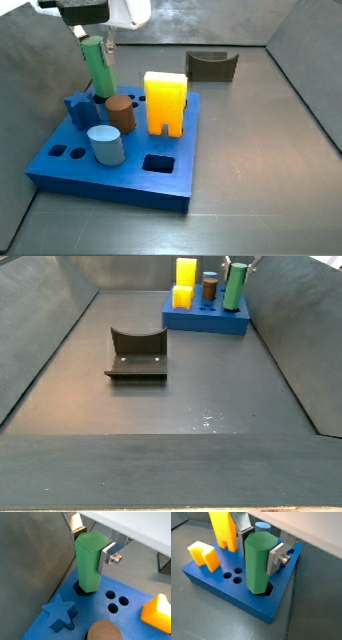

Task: Pick up the hexagon object. Move up. Place the hexagon object on the fixture. Regrasp the hexagon object. Move to above the board. Insert the hexagon object.
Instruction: Insert the hexagon object.

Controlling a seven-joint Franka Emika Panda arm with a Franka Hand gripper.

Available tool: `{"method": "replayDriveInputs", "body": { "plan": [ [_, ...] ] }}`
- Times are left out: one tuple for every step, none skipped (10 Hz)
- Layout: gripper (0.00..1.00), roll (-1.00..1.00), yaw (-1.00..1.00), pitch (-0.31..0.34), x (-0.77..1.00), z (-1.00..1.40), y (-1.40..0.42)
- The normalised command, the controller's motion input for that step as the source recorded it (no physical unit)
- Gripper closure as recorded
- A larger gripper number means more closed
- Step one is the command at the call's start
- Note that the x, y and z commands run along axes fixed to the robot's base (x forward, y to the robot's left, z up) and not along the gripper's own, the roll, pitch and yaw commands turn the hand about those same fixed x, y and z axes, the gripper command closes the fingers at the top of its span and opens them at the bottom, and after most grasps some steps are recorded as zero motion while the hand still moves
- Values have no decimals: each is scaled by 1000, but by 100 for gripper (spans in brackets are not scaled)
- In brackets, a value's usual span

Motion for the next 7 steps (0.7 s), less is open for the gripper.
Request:
{"method": "replayDriveInputs", "body": {
  "plan": [
    [100, -154, -223, -116, 0, -83, 0],
    [100, -99, -274, -89, -66, -94, 0],
    [100, -73, -211, -110, -171, -123, 0],
    [100, -39, 0, -154, -183, -263, -11],
    [100, -30, 0, -177, -191, -306, -74],
    [100, -49, 0, -181, -186, -246, -89],
    [100, -63, 0, -149, -83, -206, -74]
  ]
}}
